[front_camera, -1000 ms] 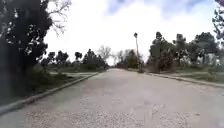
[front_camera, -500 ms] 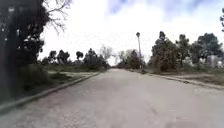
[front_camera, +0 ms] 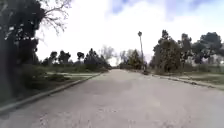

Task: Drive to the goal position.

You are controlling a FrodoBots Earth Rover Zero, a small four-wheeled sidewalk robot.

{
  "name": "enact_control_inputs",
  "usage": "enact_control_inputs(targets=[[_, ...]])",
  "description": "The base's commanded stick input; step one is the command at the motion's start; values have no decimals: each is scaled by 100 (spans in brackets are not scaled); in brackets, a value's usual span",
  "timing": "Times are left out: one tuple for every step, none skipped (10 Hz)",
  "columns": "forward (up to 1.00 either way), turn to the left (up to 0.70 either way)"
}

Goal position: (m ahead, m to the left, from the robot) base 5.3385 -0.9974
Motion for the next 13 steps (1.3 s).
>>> enact_control_inputs(targets=[[70,25],[70,21],[70,17],[70,13],[70,8],[70,4],[70,0],[70,0],[70,0],[70,0],[70,0],[70,0],[70,0]])
